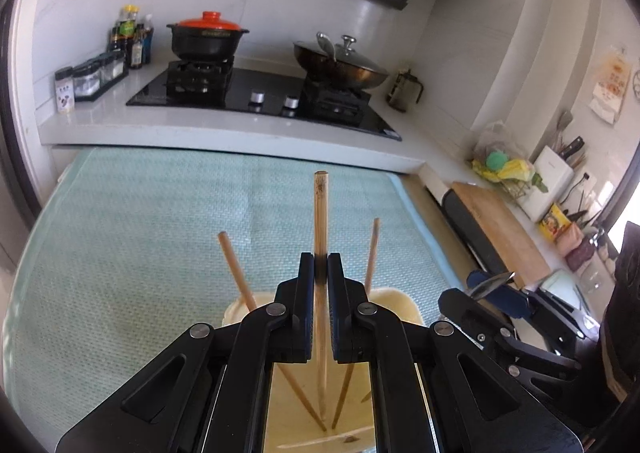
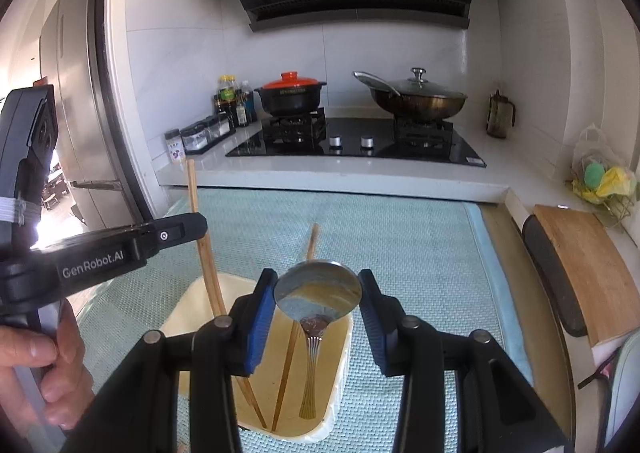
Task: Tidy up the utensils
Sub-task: 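Carry the spoon and chopstick into the cream holder and open both tools, then withdraw both tools and move them over the remaining chopsticks and fork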
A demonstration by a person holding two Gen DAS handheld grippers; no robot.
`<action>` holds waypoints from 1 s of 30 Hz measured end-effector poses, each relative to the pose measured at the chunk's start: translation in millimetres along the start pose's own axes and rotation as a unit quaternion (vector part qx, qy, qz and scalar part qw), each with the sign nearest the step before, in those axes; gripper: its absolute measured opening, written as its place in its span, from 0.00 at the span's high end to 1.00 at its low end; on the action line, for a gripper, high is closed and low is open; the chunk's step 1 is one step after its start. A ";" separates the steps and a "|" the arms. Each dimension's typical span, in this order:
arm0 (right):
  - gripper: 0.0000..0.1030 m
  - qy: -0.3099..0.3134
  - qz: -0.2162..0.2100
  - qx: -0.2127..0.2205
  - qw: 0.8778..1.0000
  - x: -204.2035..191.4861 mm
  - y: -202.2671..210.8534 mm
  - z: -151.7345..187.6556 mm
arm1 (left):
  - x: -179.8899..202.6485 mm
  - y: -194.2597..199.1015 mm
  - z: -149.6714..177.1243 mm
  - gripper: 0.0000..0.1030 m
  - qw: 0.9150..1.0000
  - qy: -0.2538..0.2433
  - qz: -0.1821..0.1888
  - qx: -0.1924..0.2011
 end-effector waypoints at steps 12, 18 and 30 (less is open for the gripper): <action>0.44 -0.035 0.002 0.002 0.999 10.0 13.8 -7.5 | -5.1 46.5 12.2 0.20 0.999 -0.025 -0.023 0.008; 0.39 -0.025 -0.008 0.039 0.999 7.2 82.1 -9.2 | -15.2 128.3 43.0 0.04 0.995 -0.092 -0.047 0.007; 0.33 0.013 0.061 0.031 0.998 12.5 201.7 110.5 | -24.4 234.6 176.4 0.02 0.988 -0.120 -0.093 0.002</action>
Point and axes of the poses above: each gripper's, at about its wrist camera, not at the fingertips, and y roughly against the way its jaws point, x to its right, z to its underside, the point moved 7 cm from there along -y, roughly the way its jaws point, and after that the axes turned 10 degrees about x, right-handed, at the moved point
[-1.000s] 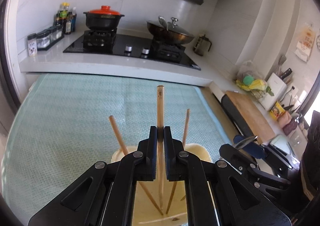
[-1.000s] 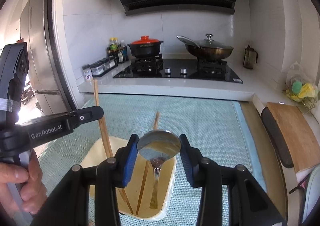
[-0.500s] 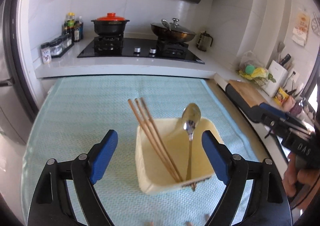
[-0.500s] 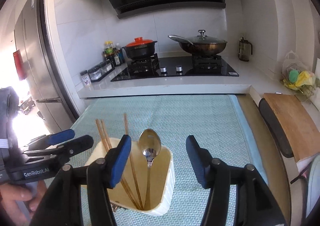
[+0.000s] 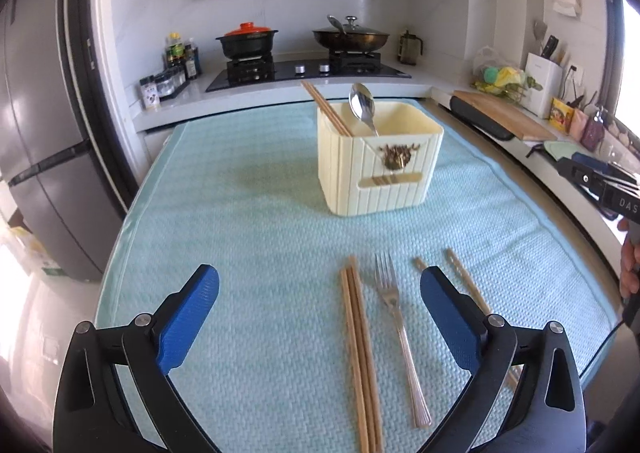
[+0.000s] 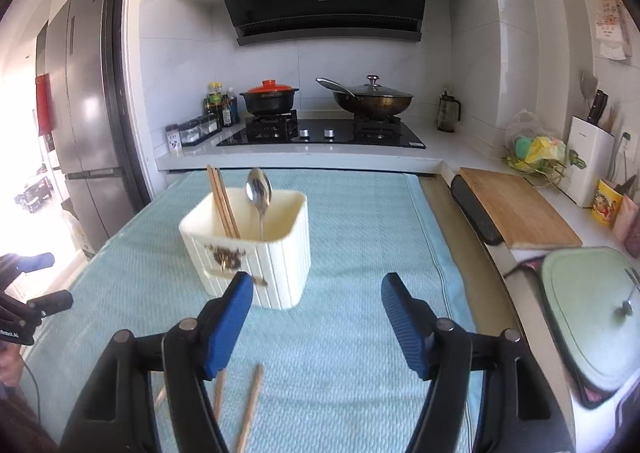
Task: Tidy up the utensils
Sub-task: 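Withdraw both tools and move them over the remaining chopsticks and fork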
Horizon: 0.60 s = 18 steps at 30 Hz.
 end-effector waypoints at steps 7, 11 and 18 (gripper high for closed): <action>0.33 -0.003 0.055 -0.017 0.998 -0.6 49.8 91.9 | 0.9 5.8 66.6 0.02 0.999 0.020 -0.026 -0.017; 0.33 -0.001 0.070 -0.028 0.997 -2.2 63.9 132.8 | -4.4 3.9 91.6 0.02 0.998 0.030 -0.034 -0.032; 0.33 -0.032 0.061 -0.054 0.996 -2.9 67.5 167.1 | -12.8 2.3 111.5 0.02 0.997 0.051 -0.032 -0.052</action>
Point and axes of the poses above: each gripper's, at about its wrist camera, not at the fingertips, and y roughly against the way its jaws point, x to its right, z to its underside, the point moved 7 cm from there along -y, roughly the way its jaws point, and after that the axes turned 10 degrees about x, right-handed, at the moved point
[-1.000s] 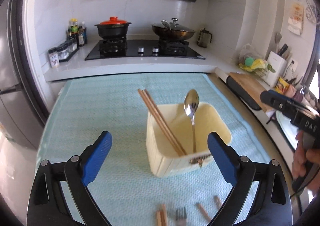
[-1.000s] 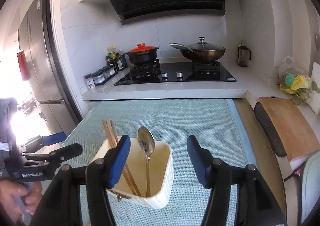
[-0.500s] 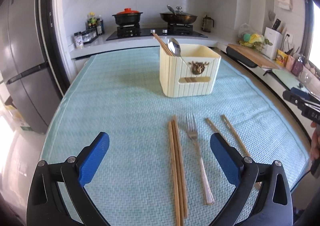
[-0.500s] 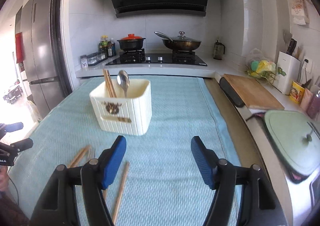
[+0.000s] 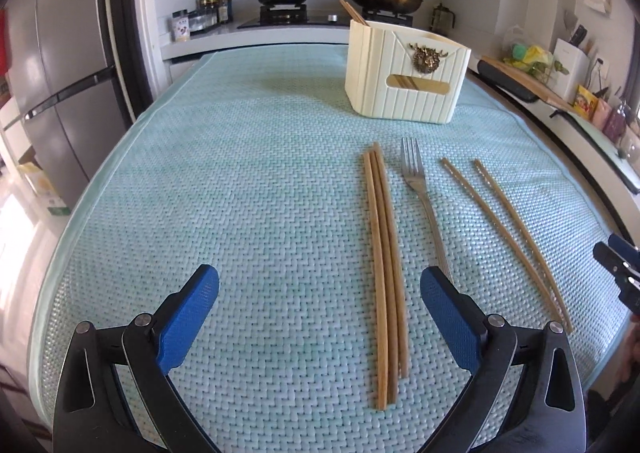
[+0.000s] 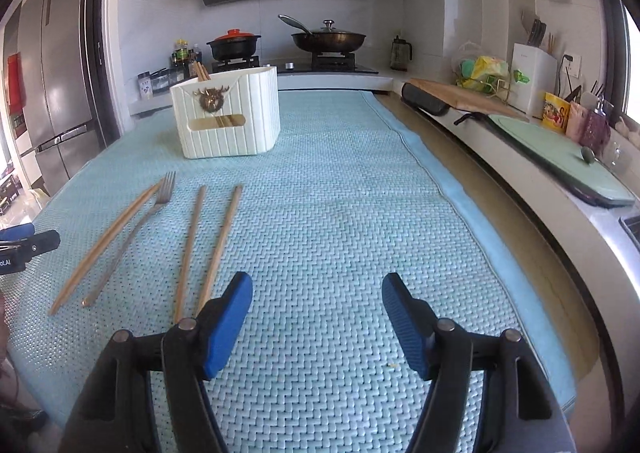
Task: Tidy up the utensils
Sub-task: 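Withdraw both tools and move them over the remaining chopsticks and fork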
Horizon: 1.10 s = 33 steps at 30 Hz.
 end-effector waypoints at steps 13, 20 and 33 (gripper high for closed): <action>0.39 0.010 -0.017 -0.001 1.000 -13.0 -3.9 1.3 | -3.5 -8.9 6.8 0.02 1.000 0.008 0.003 -0.019; 0.63 0.003 -0.037 -0.022 0.999 -19.0 -16.5 -0.5 | -6.1 -11.0 7.8 0.02 1.000 0.012 0.000 -0.022; 0.65 0.028 -0.110 -0.104 0.988 -69.8 -83.0 -10.7 | -13.3 -7.3 7.5 0.02 1.000 0.018 -0.009 -0.023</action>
Point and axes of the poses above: each gripper's, at about its wrist camera, not at the fingertips, and y roughly against the way its jaws point, x to its right, z to its underside, the point moved 7 cm from there along -y, roughly the way its jaws point, and after that the axes turned 10 degrees about x, right-handed, at the moved point
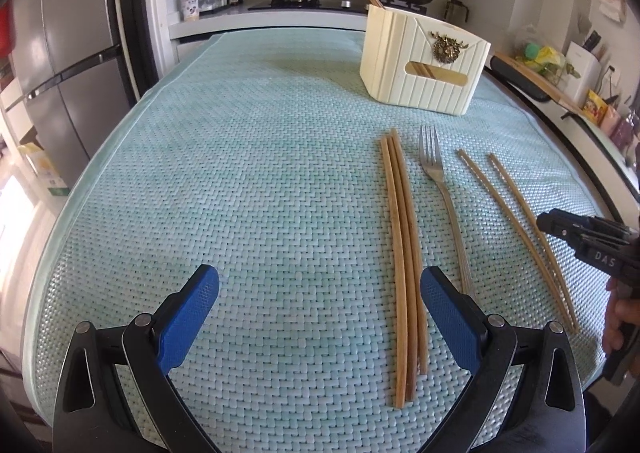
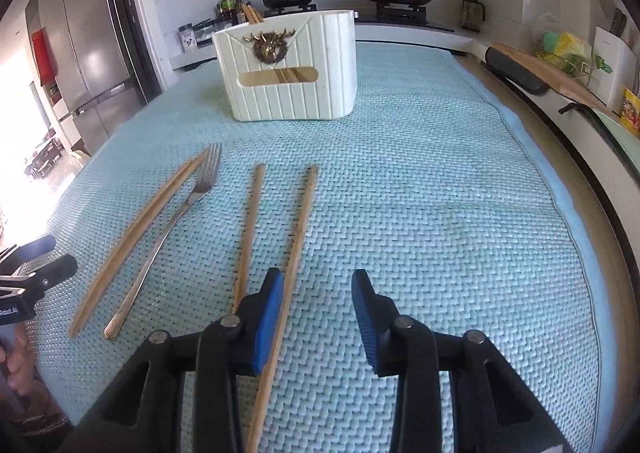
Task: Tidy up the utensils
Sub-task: 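Withdraw both tools and move them over the remaining chopsticks and fork, then lower the right tool and close it on a single wooden chopstick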
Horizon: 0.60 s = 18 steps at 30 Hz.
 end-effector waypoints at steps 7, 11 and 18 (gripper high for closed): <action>0.80 0.038 0.026 -0.014 0.999 -7.7 -11.3 3.4 | -10.4 -10.5 -1.0 0.02 1.000 0.001 -0.003 -0.020; 0.81 0.025 0.045 -0.014 0.999 5.1 -4.0 7.6 | -11.6 -22.8 -4.8 0.02 0.999 0.001 0.009 -0.038; 0.81 0.005 0.059 -0.013 0.998 24.2 11.4 18.1 | -4.3 -49.6 -16.6 0.02 0.997 -0.033 0.017 -0.062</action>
Point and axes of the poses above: each gripper's, at about its wrist camera, not at the fingertips, and y roughly against the way its jaws point, x to its right, z to its underside, the point moved 7 cm from there along -y, roughly the way its jaws point, and after that the axes turned 10 degrees about x, right-handed, at the moved point
